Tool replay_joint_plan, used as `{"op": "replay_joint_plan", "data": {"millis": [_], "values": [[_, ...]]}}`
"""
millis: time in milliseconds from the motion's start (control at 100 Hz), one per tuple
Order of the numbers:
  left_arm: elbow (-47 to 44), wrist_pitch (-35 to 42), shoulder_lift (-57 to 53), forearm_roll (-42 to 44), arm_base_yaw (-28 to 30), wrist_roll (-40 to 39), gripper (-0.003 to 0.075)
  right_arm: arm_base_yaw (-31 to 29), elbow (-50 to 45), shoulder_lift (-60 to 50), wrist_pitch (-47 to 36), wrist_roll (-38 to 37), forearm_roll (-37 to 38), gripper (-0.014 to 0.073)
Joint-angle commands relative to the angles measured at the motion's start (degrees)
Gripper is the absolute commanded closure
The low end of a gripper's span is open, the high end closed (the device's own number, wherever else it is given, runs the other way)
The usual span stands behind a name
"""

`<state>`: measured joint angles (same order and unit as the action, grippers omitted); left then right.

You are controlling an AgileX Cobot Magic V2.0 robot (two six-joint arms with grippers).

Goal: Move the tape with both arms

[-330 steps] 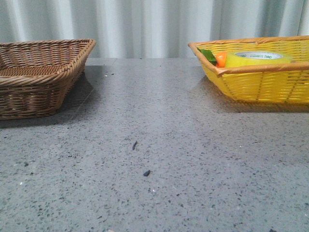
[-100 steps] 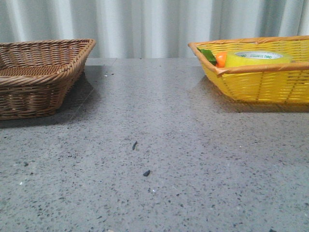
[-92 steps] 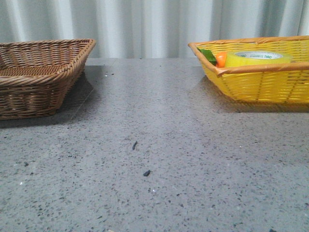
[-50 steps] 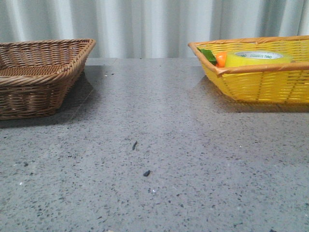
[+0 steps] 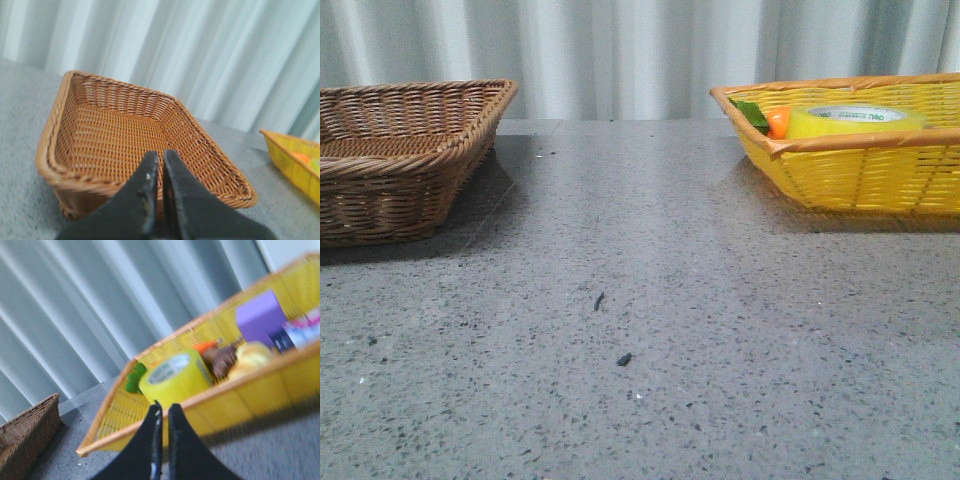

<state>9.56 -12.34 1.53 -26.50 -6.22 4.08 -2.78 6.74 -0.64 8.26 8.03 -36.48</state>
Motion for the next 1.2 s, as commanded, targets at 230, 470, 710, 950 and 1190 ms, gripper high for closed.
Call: {"op": "replay_joint_plan", "data": {"millis": [230, 470, 710, 950, 1190], "values": [[21.4, -9.6, 19.2, 6.4, 0.1, 5.7, 0.0407, -0.5, 21.2, 9.3, 13.6, 2.3, 20.7, 0.0621], [26.2, -9.9, 26.2, 5.3, -5.6, 6.1, 0.0303, -0.2, 32.4, 22.1, 19.3, 5.5, 19.8, 0.0251], [26.4, -9.5, 27.7, 5.4, -9.7, 6.3, 0.0303, 4.1, 50.0, 42.4, 32.6, 8.8, 19.5, 0.0193], [26.4, -9.5, 27.8, 6.0, -9.8, 6.3, 0.0303, 9.0, 68.7, 63.4, 44.7, 8.8, 20.6, 0.0193], [26.4, -9.4, 27.8, 6.1, -9.8, 6.3, 0.0303, 11.1, 78.2, 80.0, 49.3, 8.8, 21.8, 0.0193]]}}
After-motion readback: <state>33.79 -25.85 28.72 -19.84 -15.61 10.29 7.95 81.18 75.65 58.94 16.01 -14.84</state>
